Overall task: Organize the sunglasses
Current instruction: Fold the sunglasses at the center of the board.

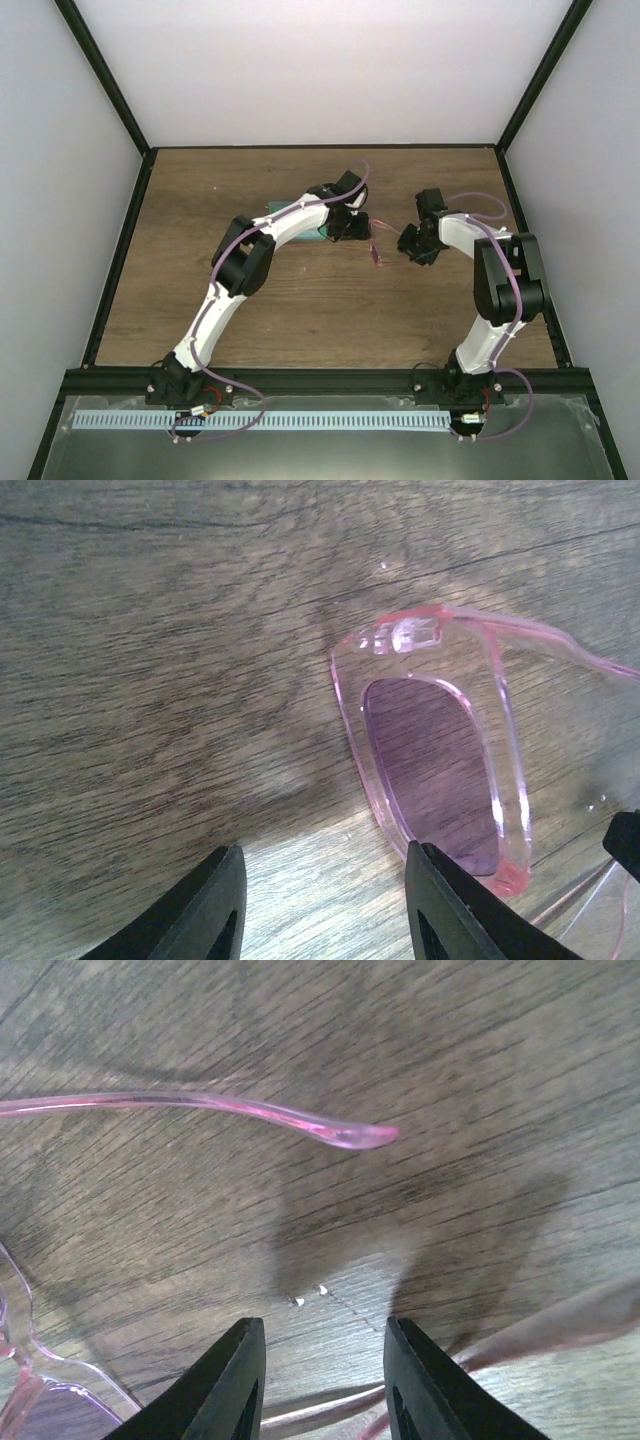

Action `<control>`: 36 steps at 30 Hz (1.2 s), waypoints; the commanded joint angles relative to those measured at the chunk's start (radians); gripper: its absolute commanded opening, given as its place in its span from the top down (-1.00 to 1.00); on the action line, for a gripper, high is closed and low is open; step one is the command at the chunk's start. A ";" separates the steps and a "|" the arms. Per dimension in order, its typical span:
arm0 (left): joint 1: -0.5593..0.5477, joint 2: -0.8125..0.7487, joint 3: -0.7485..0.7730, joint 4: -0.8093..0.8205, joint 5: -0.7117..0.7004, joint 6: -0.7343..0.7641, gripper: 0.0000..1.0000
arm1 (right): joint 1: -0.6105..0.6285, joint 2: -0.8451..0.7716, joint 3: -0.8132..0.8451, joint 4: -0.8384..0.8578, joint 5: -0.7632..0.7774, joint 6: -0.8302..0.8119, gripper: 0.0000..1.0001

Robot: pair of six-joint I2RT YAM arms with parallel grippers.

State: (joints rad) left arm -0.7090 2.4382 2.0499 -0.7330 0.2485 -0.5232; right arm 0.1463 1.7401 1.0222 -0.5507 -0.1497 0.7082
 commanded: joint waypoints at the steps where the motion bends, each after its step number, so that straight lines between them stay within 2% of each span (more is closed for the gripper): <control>1: -0.005 0.041 0.024 -0.013 0.015 -0.012 0.07 | -0.008 0.015 0.052 -0.003 -0.011 -0.015 0.31; 11: -0.006 0.043 0.021 -0.007 0.022 -0.015 0.05 | -0.008 -0.079 0.119 -0.056 -0.020 -0.014 0.29; 21: -0.008 0.048 0.021 0.005 0.039 -0.024 0.04 | -0.008 -0.151 -0.056 -0.040 -0.062 0.020 0.25; 28: -0.011 0.051 0.018 0.000 0.034 -0.020 0.03 | -0.009 -0.109 -0.068 -0.027 -0.060 0.002 0.22; 36: -0.013 0.056 0.016 -0.012 0.032 -0.016 0.02 | -0.009 0.006 -0.004 -0.022 -0.053 -0.009 0.20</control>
State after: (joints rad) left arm -0.7101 2.4481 2.0575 -0.7223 0.2752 -0.5407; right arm 0.1455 1.6871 0.9585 -0.5739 -0.2100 0.7132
